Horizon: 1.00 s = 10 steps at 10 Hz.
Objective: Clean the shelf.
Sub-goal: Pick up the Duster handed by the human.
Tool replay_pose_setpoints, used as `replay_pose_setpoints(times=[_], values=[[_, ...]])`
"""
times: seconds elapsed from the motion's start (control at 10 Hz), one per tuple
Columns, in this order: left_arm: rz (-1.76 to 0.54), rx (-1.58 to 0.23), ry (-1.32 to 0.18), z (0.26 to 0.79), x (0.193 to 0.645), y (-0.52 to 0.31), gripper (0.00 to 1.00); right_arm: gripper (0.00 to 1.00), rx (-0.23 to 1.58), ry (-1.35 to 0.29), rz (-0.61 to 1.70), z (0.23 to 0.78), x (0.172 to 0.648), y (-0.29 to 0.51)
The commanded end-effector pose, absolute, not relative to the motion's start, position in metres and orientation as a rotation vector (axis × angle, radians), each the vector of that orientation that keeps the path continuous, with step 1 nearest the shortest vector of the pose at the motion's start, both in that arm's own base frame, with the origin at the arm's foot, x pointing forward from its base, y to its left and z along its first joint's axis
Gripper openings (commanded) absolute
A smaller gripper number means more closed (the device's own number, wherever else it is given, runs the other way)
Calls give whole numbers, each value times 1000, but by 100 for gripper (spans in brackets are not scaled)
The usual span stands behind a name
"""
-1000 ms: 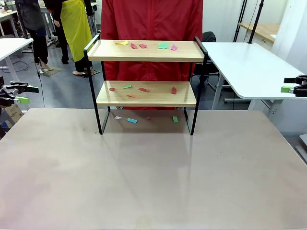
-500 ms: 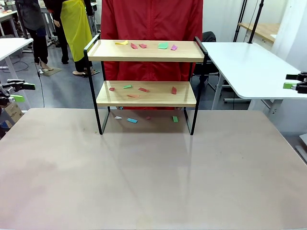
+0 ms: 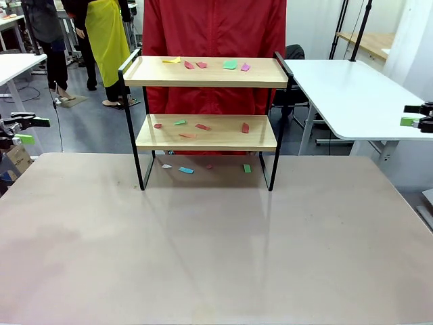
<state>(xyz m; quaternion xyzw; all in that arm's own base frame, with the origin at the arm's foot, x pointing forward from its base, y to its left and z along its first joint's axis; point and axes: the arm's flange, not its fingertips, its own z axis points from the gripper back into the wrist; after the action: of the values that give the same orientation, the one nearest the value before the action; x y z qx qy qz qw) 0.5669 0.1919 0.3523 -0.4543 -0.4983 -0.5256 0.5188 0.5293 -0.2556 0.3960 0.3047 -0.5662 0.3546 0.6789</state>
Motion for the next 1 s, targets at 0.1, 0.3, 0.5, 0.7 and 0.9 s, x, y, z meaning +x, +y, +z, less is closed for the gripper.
replay_pose_setpoints(times=[0.1, 0.3, 0.5, 0.7, 0.9], values=[[-1265, -1092, -1192, 353, 566, 191, 100, 100, 686, -1267, 787, 400, 530, -253], [-1265, -1092, -1192, 353, 566, 191, 100, 100, 686, -1267, 787, 400, 530, -253], [-1265, -1092, -1192, 353, 566, 191, 100, 100, 686, -1267, 787, 400, 530, -253], [-1265, -1092, -1192, 353, 566, 191, 100, 100, 686, -1267, 787, 400, 530, -253], [-1265, -1092, -1192, 353, 566, 191, 100, 100, 686, -1267, 787, 400, 530, -253]])
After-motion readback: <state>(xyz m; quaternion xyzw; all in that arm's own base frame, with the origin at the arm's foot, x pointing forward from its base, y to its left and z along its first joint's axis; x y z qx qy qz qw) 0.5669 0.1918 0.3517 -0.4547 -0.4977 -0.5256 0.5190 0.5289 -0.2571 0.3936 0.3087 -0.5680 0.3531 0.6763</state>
